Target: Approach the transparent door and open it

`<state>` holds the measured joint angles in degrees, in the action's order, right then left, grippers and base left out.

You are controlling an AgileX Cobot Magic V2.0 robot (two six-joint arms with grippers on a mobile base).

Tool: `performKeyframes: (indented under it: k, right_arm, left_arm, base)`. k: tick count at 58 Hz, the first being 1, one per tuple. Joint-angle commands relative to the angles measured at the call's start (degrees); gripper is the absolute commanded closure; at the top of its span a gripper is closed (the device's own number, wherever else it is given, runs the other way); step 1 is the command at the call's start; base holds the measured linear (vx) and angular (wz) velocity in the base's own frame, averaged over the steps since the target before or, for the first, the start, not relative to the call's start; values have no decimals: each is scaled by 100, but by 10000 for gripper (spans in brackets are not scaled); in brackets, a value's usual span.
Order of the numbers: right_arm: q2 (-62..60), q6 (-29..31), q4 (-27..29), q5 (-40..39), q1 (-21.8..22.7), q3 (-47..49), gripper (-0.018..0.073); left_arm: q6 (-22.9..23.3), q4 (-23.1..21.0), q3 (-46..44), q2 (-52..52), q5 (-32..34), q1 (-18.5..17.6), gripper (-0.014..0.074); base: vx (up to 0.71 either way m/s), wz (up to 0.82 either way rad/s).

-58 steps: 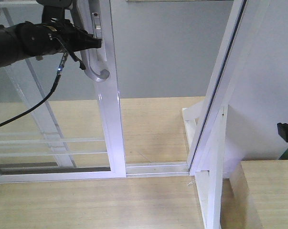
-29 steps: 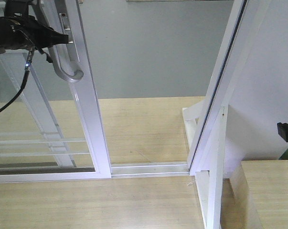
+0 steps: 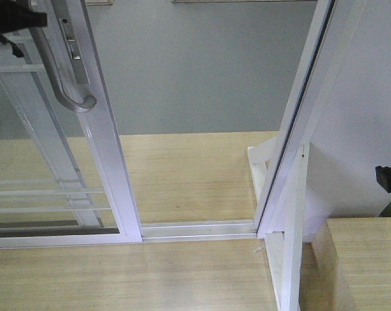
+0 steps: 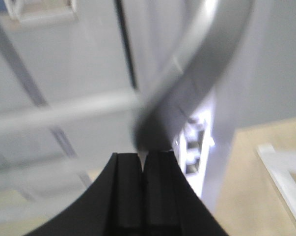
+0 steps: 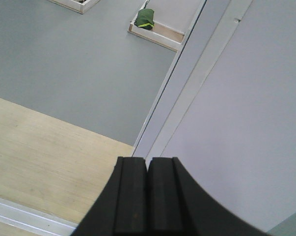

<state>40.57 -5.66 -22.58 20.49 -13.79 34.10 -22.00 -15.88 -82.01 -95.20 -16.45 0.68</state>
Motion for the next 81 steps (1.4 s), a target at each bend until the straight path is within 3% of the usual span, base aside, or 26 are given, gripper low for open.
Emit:
performKeyframes:
  k: [1, 18, 32, 42, 53, 64, 74, 81]
  right_arm:
    - [-35, -16, 26, -455, 18, 188, 564]
    - [-35, -11, 71, -455, 18, 188, 564]
    - [-35, -11, 71, -455, 18, 188, 564]
    - [-35, -11, 160, -455, 18, 188, 564]
    - [-137, 15, 795, -449, 18, 188, 564]
    - [-733, 32, 1120, -312, 18, 188, 564]
    - [-1604, 52, 1120, -124, 18, -222, 564]
    - [-2134, 52, 1091, -155, 18, -766, 564]
  left_arm:
    - [41, -45, -192, 290, 439, 139, 596]
    - [24, -47, -55, 579, 22, 225, 596]
    - [6, -201, 1108, 1505, 62, 185, 596]
    - [-441, -422, 2125, 2383, 88, -10, 596]
    - [-1286, -1289, 3412, 3558, 236, -321, 596]
    - [-2013, -2504, 4765, 5007, 122, -502, 596]
    - [-2233, -3415, 5763, 6527, -170, -546, 596]
    - [-2221, -3547, 6256, 7469, -259, -546, 596]
  base:
    - [0, 0]
    - [0, 0]
    - [0, 0]
    - [0, 0]
    - [0, 0]
    - [0, 0]
    - [0, 0]
    - [0, 0]
